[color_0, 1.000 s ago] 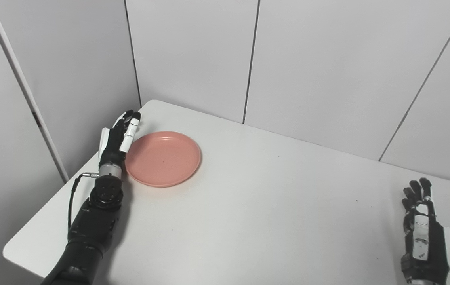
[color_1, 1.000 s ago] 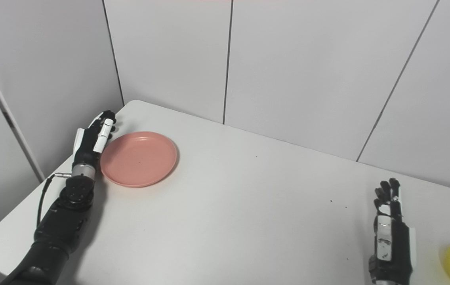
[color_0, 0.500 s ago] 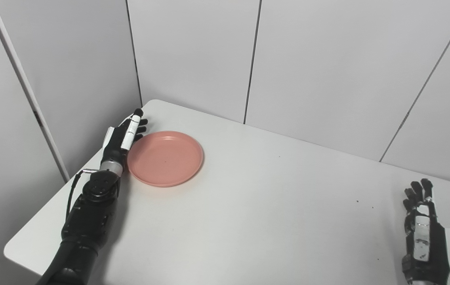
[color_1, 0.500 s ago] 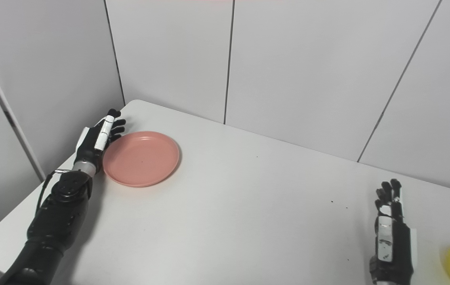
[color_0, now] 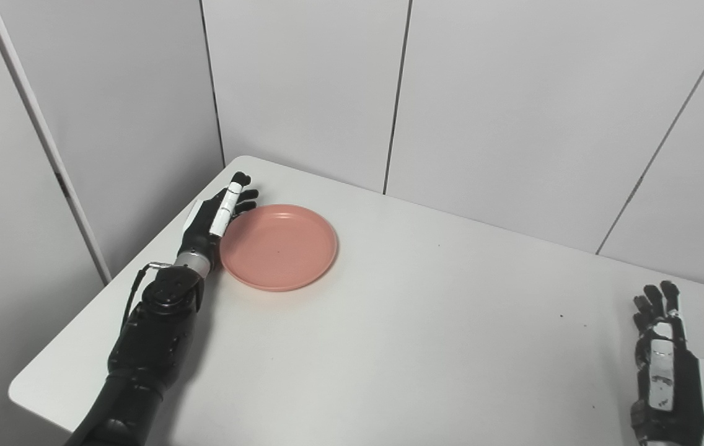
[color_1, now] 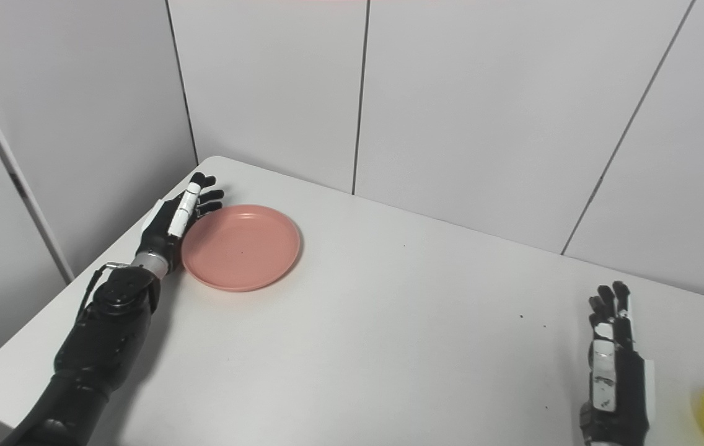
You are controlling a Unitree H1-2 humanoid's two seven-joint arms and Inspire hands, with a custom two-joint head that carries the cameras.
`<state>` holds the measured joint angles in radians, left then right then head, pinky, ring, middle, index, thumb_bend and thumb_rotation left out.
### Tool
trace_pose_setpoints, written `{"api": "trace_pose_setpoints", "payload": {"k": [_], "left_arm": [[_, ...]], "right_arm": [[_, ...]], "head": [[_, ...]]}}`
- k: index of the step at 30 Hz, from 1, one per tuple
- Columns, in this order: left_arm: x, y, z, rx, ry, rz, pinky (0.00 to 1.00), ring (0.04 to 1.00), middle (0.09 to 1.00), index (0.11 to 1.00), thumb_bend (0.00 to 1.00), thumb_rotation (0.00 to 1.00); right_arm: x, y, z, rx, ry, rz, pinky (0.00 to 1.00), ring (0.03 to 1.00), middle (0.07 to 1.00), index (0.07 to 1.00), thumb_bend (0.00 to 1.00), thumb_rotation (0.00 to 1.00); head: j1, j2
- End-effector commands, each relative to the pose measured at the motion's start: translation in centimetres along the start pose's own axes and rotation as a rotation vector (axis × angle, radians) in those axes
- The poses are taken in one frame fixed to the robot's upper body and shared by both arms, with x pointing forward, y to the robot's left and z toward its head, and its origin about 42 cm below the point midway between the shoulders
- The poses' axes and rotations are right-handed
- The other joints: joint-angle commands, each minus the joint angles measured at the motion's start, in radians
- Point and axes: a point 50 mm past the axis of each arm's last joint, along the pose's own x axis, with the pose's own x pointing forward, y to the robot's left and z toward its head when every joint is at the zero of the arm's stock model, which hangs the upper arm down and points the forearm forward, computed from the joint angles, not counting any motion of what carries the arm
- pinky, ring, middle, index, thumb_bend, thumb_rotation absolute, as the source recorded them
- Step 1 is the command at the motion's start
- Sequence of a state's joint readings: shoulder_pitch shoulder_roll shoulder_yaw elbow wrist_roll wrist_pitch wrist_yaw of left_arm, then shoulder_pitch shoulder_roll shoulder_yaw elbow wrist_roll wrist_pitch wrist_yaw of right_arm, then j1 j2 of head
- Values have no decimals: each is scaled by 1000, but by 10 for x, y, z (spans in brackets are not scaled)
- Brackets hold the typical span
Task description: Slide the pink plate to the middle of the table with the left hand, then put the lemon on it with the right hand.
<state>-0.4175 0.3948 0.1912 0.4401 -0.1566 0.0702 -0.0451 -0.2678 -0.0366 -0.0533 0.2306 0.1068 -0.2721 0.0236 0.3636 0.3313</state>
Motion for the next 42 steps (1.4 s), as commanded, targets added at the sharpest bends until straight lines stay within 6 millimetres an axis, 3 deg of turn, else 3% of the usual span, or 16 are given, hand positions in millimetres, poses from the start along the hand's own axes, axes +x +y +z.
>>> {"api": "trace_pose_setpoints", "payload": {"k": [1, 14, 19, 28, 42], "left_arm": [[9, -23, 15, -17, -25, -94, 822, 837, 840, 860, 783, 1000], [17, -71, 5, -127, -36, -203, 832, 844, 843, 850, 751, 1000], [16, -89, 3, -144, -44, -269, 849, 861, 862, 868, 794, 1000], [15, -129, -2, -192, -27, -341, 844, 850, 843, 848, 783, 1000], [-10, -209, -5, -249, 35, -482, 867, 880, 875, 875, 724, 1000]], "right_arm": [[-17, 2, -14, 17, 58, -16, 1000, 956, 956, 978, 562, 919], [-17, 2, -14, 5, 60, -20, 1000, 956, 953, 974, 579, 925], [-17, 2, -15, 1, 58, -19, 1000, 950, 945, 967, 567, 943], [-17, 0, -17, -6, 57, -15, 992, 943, 945, 966, 582, 931], [-14, -3, -21, -16, 41, -10, 991, 941, 940, 960, 604, 919]], "head": [[-1, 1], [-16, 9], [-24, 11], [-25, 16], [-66, 39]]}}
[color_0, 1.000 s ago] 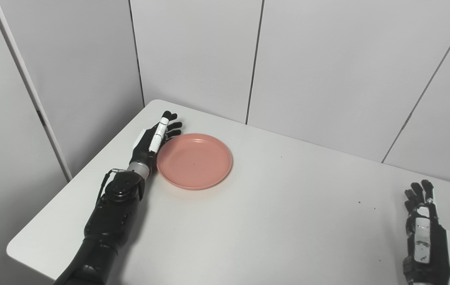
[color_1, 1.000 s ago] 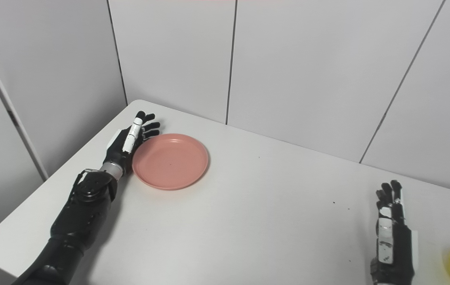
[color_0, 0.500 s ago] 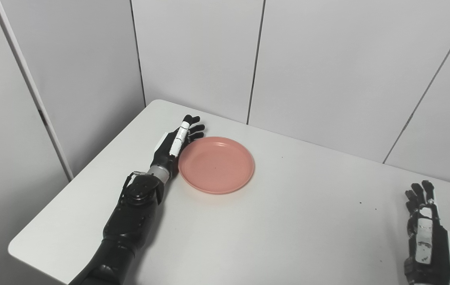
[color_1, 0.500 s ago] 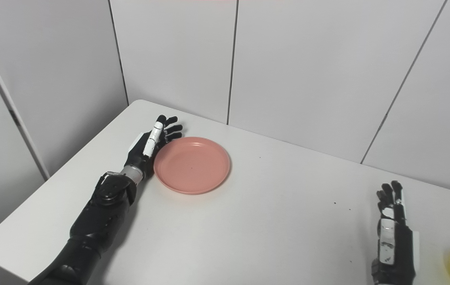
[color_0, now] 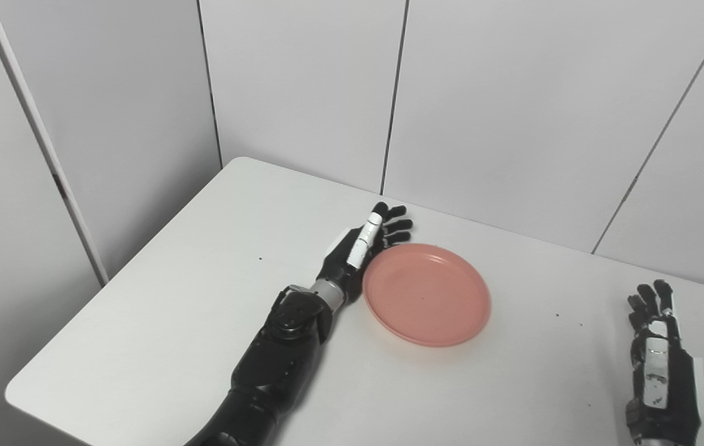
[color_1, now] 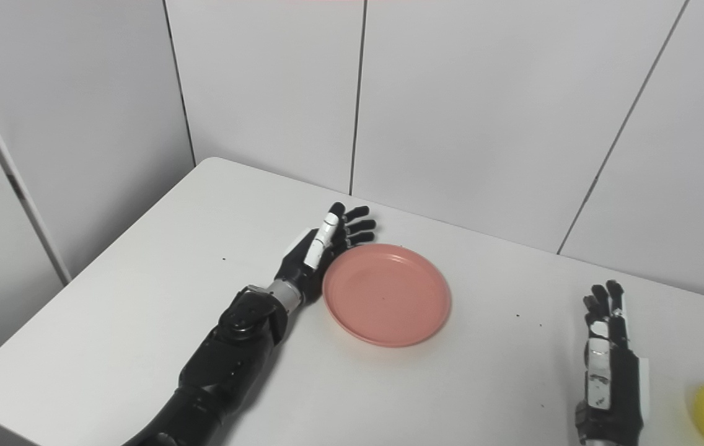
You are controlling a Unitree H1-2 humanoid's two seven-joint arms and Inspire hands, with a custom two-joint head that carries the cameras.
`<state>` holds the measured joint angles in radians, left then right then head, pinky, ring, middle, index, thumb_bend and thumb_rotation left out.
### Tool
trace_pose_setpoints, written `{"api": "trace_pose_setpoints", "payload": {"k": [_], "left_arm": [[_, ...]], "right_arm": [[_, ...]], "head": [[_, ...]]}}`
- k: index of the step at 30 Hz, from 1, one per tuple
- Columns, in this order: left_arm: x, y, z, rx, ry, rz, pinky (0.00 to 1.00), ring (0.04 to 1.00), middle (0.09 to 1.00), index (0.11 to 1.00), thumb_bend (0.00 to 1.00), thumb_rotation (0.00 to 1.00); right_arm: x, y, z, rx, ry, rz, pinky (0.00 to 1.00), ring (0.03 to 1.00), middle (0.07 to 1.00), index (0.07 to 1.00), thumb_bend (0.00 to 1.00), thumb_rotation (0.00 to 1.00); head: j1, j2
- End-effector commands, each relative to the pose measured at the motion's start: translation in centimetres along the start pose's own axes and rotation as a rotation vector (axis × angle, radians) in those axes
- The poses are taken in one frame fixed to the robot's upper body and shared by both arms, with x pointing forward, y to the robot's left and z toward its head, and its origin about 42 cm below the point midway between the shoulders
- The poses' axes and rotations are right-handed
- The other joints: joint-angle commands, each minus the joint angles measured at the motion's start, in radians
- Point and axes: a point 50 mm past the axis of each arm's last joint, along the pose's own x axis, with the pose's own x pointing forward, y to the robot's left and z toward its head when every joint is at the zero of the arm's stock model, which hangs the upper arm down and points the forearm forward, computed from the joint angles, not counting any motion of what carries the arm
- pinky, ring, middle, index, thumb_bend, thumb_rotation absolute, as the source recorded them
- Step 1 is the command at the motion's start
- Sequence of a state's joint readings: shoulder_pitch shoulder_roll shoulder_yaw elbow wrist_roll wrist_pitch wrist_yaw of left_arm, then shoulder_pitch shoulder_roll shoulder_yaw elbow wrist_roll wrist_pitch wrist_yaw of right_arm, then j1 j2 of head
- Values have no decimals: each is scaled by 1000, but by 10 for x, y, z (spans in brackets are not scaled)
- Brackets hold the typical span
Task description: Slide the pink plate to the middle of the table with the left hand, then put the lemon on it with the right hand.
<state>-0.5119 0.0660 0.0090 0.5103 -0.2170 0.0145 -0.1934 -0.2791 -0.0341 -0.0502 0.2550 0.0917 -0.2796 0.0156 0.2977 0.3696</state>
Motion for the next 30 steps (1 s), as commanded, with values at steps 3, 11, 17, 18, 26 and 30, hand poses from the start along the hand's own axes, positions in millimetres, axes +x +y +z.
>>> {"api": "trace_pose_setpoints", "payload": {"k": [3, 11, 17, 18, 26, 30], "left_arm": [[-3, -11, -10, -6, 42, 1, 877, 877, 875, 875, 731, 1000], [-12, -29, -12, 19, 23, 15, 897, 895, 890, 888, 713, 1000], [-23, -38, -12, 35, 22, 28, 883, 887, 884, 884, 686, 1000], [-25, -39, -12, 37, 24, 33, 858, 869, 867, 867, 673, 1000], [-33, -32, -3, 49, 23, 21, 825, 855, 857, 860, 675, 1000], [-34, -31, 1, 52, 24, 17, 851, 877, 877, 886, 682, 1000]], "right_arm": [[-16, -4, -19, 3, 29, -11, 983, 935, 934, 952, 613, 899], [-17, 11, -19, 10, 49, -52, 937, 900, 900, 907, 685, 817], [-14, 34, -13, -36, 45, -58, 950, 907, 895, 896, 695, 834], [-13, 38, -12, -47, 39, -51, 959, 911, 901, 906, 682, 860], [-5, 65, -6, -75, 34, 8, 999, 957, 949, 952, 745, 949], [-2, 70, -4, -70, 34, 12, 996, 963, 956, 958, 780, 956]], "head": [[-27, 11], [-222, 77], [-373, 119], [-406, 128], [-566, 157], [-588, 170]]}}
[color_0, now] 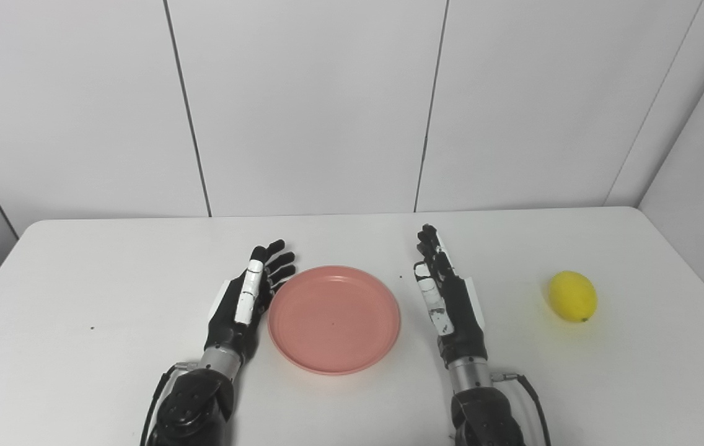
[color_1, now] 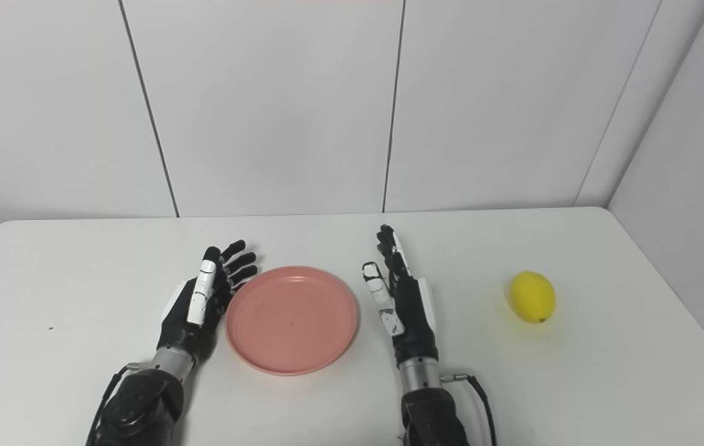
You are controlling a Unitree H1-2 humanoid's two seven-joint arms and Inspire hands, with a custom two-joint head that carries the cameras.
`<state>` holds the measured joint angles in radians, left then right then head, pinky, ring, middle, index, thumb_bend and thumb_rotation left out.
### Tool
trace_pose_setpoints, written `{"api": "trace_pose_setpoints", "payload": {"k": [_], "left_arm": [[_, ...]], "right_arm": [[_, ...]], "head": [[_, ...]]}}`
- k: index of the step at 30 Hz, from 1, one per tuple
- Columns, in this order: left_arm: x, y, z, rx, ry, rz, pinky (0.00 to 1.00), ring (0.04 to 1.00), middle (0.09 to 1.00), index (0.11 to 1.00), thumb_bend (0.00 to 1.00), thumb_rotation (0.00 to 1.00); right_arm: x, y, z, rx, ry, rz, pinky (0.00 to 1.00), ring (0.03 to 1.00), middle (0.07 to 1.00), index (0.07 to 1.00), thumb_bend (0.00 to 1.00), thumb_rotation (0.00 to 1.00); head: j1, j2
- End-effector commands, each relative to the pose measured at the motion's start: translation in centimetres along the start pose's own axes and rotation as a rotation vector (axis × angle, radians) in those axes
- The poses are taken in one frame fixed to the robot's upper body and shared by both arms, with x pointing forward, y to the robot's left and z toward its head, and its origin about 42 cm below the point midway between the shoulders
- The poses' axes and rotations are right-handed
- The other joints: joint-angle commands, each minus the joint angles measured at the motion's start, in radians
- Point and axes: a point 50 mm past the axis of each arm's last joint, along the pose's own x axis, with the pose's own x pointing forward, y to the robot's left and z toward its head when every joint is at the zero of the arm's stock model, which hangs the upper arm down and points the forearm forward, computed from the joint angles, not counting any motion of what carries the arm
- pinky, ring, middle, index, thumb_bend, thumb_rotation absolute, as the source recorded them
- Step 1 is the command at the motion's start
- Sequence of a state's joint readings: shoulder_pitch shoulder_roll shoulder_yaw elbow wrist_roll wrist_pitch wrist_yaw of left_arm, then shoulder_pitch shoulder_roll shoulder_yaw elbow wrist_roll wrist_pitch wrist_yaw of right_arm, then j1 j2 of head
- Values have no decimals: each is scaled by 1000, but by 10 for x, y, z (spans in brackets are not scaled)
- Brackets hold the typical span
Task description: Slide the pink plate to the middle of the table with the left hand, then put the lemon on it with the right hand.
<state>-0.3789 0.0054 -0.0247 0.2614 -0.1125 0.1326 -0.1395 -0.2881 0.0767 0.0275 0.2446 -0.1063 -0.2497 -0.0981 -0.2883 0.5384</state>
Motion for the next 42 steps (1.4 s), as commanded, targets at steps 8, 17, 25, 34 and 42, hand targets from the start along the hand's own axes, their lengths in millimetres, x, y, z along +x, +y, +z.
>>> {"api": "trace_pose_setpoints", "payload": {"k": [8, 17, 25, 34, 42], "left_arm": [[-5, 1, -3, 13, -5, 36, 864, 874, 875, 878, 680, 1000], [-7, -4, -5, 16, -37, 69, 893, 902, 904, 900, 644, 1000], [-7, -11, -11, 57, -69, 94, 890, 899, 907, 900, 637, 1000], [-8, -23, -12, 72, -75, 124, 892, 909, 920, 922, 639, 1000], [-14, -44, -4, -3, -50, 138, 966, 961, 980, 992, 603, 1000]], "right_arm": [[-2, 10, -3, 18, 28, -10, 1000, 961, 949, 949, 801, 949], [-6, 6, 0, 11, 27, -15, 1000, 952, 944, 947, 779, 957], [-7, 1, 0, 3, 37, -5, 1000, 962, 947, 949, 786, 963], [-8, -7, 1, 8, 27, -14, 997, 949, 941, 947, 759, 942], [-9, -16, 1, 6, 26, -21, 982, 940, 935, 942, 734, 946]], "head": [[21, 12], [48, 17], [80, 4], [120, 7], [146, 13]]}}
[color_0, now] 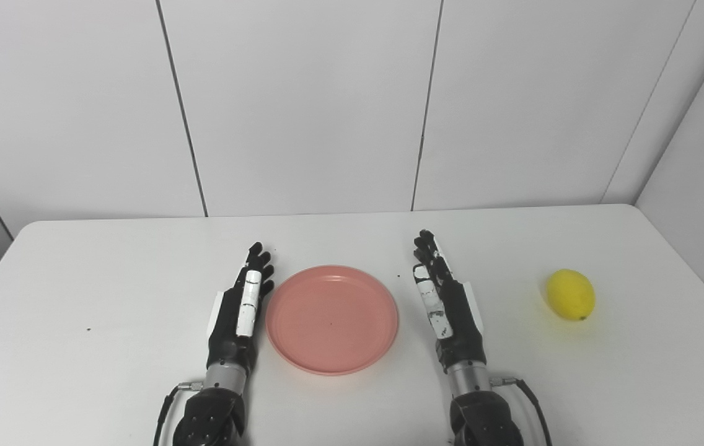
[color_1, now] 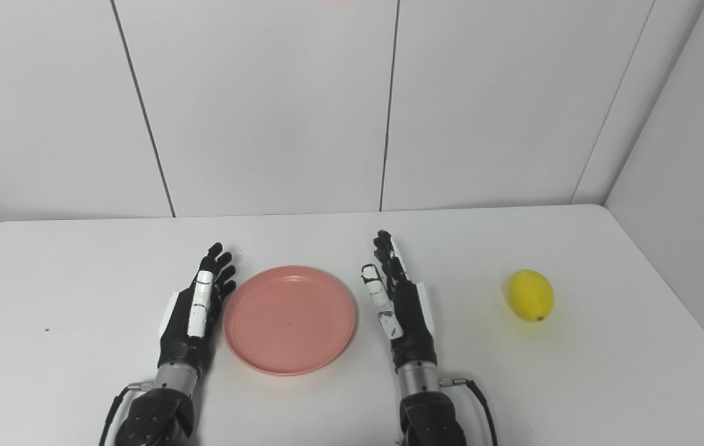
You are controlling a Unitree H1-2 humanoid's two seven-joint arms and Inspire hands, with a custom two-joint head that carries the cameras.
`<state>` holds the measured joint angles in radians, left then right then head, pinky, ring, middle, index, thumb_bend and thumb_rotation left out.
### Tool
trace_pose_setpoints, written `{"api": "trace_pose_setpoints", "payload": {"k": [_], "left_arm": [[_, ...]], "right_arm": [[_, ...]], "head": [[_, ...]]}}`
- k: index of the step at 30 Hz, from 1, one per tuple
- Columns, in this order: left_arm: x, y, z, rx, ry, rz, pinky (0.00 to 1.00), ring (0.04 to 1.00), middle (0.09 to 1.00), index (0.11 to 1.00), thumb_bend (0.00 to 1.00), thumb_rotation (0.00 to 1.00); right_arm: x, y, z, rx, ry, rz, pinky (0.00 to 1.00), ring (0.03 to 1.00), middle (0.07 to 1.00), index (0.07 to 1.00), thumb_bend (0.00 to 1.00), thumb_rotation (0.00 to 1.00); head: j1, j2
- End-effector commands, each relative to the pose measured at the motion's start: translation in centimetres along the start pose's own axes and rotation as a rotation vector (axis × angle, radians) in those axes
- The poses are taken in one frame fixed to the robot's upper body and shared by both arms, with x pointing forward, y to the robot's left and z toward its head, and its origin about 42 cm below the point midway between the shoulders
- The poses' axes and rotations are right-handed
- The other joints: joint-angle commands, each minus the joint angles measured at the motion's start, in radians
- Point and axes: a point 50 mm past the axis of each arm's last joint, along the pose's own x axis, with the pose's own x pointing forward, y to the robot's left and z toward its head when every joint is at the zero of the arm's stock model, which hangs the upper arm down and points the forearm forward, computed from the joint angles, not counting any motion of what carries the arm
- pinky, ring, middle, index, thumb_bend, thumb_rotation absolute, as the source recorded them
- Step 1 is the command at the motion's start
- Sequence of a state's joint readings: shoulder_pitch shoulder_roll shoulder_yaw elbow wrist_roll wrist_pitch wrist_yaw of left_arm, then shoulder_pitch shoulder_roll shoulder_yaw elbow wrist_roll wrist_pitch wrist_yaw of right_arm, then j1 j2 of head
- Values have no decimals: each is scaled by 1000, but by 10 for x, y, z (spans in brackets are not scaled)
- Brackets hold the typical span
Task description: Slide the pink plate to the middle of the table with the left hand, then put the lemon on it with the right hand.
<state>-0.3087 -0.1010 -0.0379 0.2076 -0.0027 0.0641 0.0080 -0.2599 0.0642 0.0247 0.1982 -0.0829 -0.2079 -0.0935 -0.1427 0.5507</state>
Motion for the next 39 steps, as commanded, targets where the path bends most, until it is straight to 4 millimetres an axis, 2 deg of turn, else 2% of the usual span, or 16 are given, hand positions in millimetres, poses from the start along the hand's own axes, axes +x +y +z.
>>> {"api": "trace_pose_setpoints", "payload": {"k": [1, 7, 12, 16, 18, 22, 25, 27, 30, 33, 36, 39], "left_arm": [[-1, -11, 6, -12, 15, 16, 981, 973, 990, 996, 600, 1000], [-3, -18, 4, -35, 24, 33, 1000, 1000, 1000, 1000, 589, 1000], [0, -14, -5, -79, -7, 77, 1000, 1000, 998, 997, 532, 1000], [0, -8, -8, -61, -27, 92, 987, 971, 966, 964, 548, 1000], [0, -4, -9, -49, -32, 97, 973, 954, 947, 948, 550, 1000], [0, 2, -7, -68, -36, 82, 988, 947, 939, 942, 574, 1000], [2, 7, -7, -66, -39, 62, 997, 947, 940, 946, 601, 1000], [3, 11, -8, -63, -43, 50, 970, 935, 932, 938, 622, 1000], [5, 17, -8, -79, -46, 35, 965, 932, 929, 935, 626, 1000], [6, 24, -8, -76, -42, 12, 972, 936, 935, 946, 639, 1000], [6, 31, -8, -83, -44, -1, 992, 942, 942, 953, 644, 1000], [6, 38, -7, -97, -47, -7, 995, 943, 941, 950, 642, 1000]], "right_arm": [[-2, -8, 0, -2, 1, -9, 976, 934, 929, 937, 733, 937], [-2, -11, 2, 9, 4, -7, 971, 928, 921, 931, 726, 925], [-2, -12, 5, 22, -1, -45, 953, 917, 913, 917, 723, 904], [1, -17, 11, 6, -26, -76, 920, 890, 877, 887, 751, 852], [3, -25, 18, -10, -53, -60, 959, 917, 899, 914, 767, 891], [3, -36, 31, -12, -75, -79, 998, 962, 933, 933, 771, 886], [3, -48, 40, -89, -110, -122, 989, 946, 929, 934, 744, 890], [3, -56, 47, -184, -145, -146, 964, 935, 932, 943, 709, 926], [3, -65, 55, -309, -168, -190, 929, 936, 934, 948, 724, 917], [1, -70, 63, -382, -185, -231, 914, 941, 933, 952, 725, 843], [1, -72, 67, -419, -199, -277, 895, 935, 943, 949, 740, 703], [1, -73, 71, -479, -189, -326, 889, 929, 940, 948, 767, 660]], "head": [[1, 1], [8, 6], [6, 5], [-10, 9], [-17, 10], [-28, 16], [-54, 16], [-83, 14], [-129, 16], [-184, 13], [-254, 8], [-290, 5]]}}
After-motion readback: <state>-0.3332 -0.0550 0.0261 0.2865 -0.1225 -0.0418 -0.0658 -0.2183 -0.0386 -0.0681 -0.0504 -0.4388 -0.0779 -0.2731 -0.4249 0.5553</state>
